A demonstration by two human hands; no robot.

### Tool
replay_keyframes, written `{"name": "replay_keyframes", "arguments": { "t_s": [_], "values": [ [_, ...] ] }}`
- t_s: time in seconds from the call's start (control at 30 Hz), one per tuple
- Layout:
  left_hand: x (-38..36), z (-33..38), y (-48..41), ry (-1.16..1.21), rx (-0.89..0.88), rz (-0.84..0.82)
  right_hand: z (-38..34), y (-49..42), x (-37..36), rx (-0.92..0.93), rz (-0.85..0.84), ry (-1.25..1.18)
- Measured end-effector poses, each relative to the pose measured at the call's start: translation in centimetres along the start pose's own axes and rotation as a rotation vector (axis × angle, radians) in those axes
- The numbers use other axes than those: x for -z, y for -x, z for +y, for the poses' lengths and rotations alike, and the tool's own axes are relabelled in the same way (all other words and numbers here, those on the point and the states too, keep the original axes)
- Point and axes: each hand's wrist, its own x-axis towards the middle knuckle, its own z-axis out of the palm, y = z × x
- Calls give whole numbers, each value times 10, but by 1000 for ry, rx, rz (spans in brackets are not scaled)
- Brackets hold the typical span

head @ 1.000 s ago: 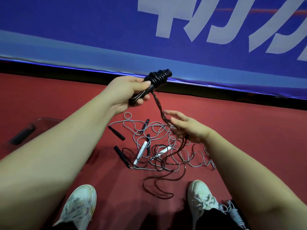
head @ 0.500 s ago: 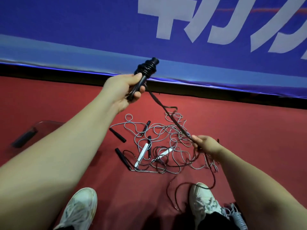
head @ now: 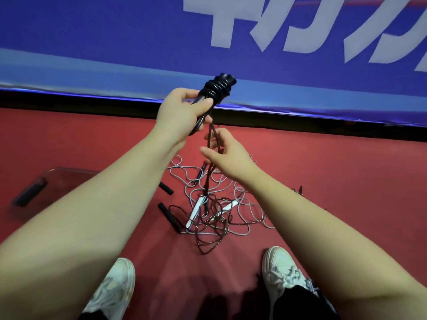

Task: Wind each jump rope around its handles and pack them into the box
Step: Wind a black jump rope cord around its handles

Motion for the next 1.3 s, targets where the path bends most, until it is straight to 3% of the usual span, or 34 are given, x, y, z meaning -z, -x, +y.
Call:
{"name": "replay_keyframes", "arguments": {
  "t_s": [0.07,0.17,0.23,0.33,0.5,0.57,0.63,0.7,0.77,0.9,0.97,1.07,1.1,1.17,1.3],
  "values": [
    [5,6,-2,7,-48,17,13,-1,0,-20,132,61],
    [13,9,-4,31,-50,56,41,-3,17,-154,208,-204],
    [19,8,-5,112,-3,104,69,4,31,-246,234,-109],
    [24,7,-8,194,43,140,118,19,49,-395,77,315],
    [15,-10,-4,82,79,79,146,25,61,-683,-393,691],
    [10,-17,-2,46,84,45,116,21,57,-701,-401,341],
    [5,-20,-1,-5,65,1,84,15,53,-513,-357,25],
    [-1,-21,1,-56,37,-26,51,8,44,-284,-435,-30],
    [-5,-21,2,-86,8,-38,23,4,27,-184,-495,-157],
    [2,-13,0,-119,-19,-4,7,3,2,-123,-179,-377],
    [11,-14,0,-145,-22,-21,14,1,7,-93,-63,-236],
    [17,-21,3,-155,-3,-68,25,1,23,141,70,326],
    [18,-22,3,-136,10,-71,25,2,25,195,115,415],
    [17,-21,1,-88,23,-69,25,2,26,167,154,309],
    [15,-21,-3,-13,27,-58,22,1,27,-264,-153,-482]
  ]
}}
